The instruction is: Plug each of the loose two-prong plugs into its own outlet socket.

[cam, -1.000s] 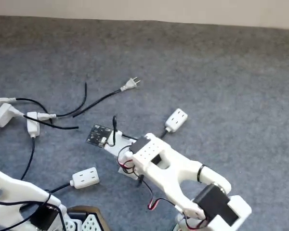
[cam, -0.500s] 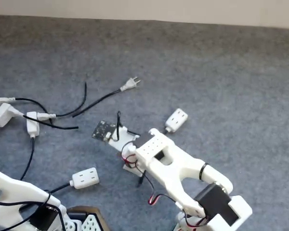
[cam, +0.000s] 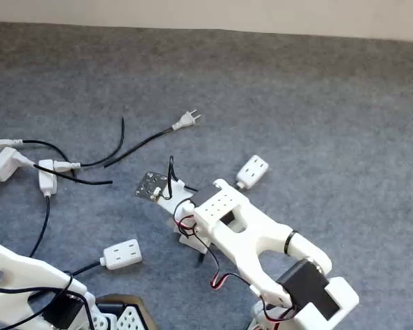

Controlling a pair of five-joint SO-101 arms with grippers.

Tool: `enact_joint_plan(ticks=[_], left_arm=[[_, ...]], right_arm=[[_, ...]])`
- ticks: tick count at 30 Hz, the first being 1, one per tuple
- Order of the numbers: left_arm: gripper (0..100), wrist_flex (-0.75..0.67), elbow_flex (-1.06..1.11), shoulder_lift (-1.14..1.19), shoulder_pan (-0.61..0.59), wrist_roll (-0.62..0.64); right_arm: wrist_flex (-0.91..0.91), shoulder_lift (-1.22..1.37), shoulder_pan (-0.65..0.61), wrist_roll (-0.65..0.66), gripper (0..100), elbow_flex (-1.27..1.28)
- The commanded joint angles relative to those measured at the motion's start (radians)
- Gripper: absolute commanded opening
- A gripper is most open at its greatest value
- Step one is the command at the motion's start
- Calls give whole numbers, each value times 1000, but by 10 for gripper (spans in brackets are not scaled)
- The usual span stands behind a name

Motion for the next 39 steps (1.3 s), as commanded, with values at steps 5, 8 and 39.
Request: enact_joint_plan(ticks=[5, 8, 39], left_arm=[[211, 0, -4, -64, 22, 3], [211, -3, -2, -62, 24, 3], [210, 2, -2, -62, 15, 3]], right_arm=[[-10, -16, -5, -8, 218, -51], [-12, -15, -33, -8, 228, -51], [28, -7, 2, -26, 152, -94]])
